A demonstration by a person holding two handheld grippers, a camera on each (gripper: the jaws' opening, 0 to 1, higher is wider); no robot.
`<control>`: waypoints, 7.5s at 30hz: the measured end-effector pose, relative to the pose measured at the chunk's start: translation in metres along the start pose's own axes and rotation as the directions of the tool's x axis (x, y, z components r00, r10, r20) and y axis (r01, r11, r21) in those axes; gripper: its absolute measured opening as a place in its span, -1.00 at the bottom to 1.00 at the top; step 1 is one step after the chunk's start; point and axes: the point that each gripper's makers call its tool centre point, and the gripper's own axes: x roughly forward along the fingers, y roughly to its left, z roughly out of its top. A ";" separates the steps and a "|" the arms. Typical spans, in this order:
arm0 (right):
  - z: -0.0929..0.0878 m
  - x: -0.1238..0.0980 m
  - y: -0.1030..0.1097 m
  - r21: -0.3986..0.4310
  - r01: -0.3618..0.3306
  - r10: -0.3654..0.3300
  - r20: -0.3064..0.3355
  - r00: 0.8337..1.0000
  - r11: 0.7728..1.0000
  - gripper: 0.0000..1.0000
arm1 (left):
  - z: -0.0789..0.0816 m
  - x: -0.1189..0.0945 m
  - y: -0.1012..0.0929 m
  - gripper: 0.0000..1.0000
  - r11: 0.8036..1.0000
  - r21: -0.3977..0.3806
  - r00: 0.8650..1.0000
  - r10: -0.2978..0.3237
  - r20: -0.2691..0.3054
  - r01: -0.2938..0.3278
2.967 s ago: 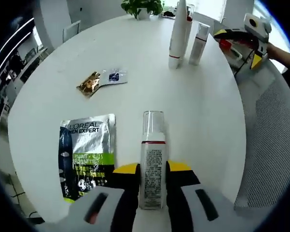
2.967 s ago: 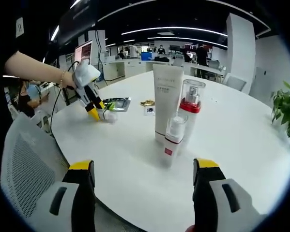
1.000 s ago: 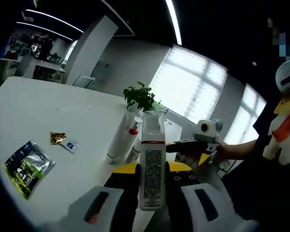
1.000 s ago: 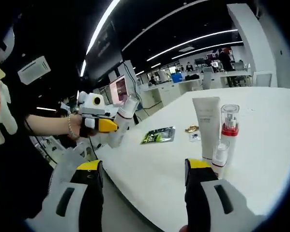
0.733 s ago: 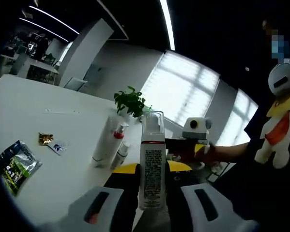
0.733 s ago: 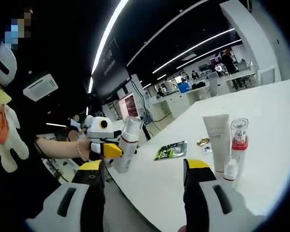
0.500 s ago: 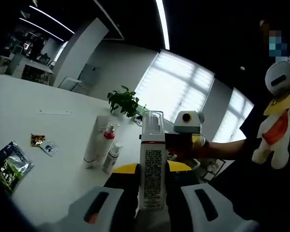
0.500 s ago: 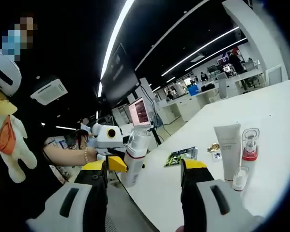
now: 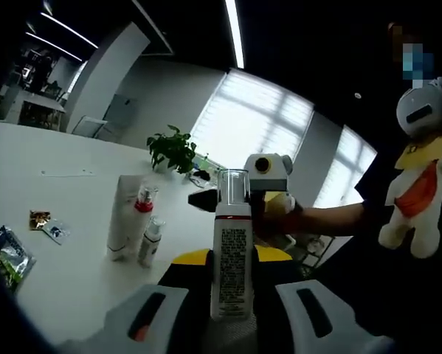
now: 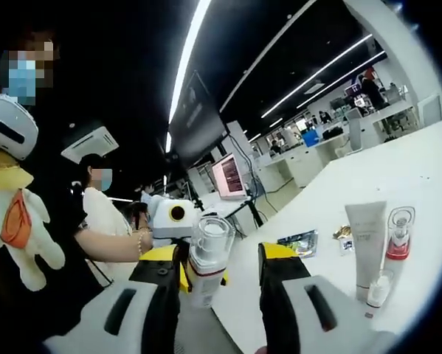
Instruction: Arrange the skincare products in the storage area until every visible bottle or jar stands upright without overlapping.
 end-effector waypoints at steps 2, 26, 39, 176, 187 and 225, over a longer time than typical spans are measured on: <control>0.001 0.000 0.001 -0.002 -0.010 0.010 0.004 1.000 1.000 -0.37 | 0.000 0.001 -0.001 -0.54 1.000 -0.002 1.000 -0.006 -0.001 0.006; -0.019 0.011 -0.023 -0.236 0.092 -0.129 -0.148 0.981 0.967 -0.56 | -0.031 0.029 0.037 -0.64 0.951 0.276 0.944 0.213 -0.252 -0.141; -0.042 0.013 -0.064 -0.355 0.295 -0.376 -0.187 0.907 0.887 -0.57 | -0.055 0.041 0.093 -0.63 0.900 0.381 0.880 0.345 -0.328 -0.211; -0.108 -0.065 -0.118 -0.311 0.549 -0.629 -0.310 0.713 0.776 0.58 | -0.086 0.033 0.166 0.53 0.905 0.307 0.789 0.410 -0.457 -0.293; -0.109 -0.061 -0.114 -0.316 0.525 -0.609 -0.315 0.728 0.790 0.60 | -0.081 -0.012 0.153 0.66 0.871 0.271 0.778 0.489 -0.395 -0.410; -0.109 -0.070 -0.127 -0.323 0.568 -0.650 -0.288 0.703 0.757 0.99 | -0.088 -0.138 0.130 0.96 0.723 0.136 0.675 0.685 -0.274 -0.678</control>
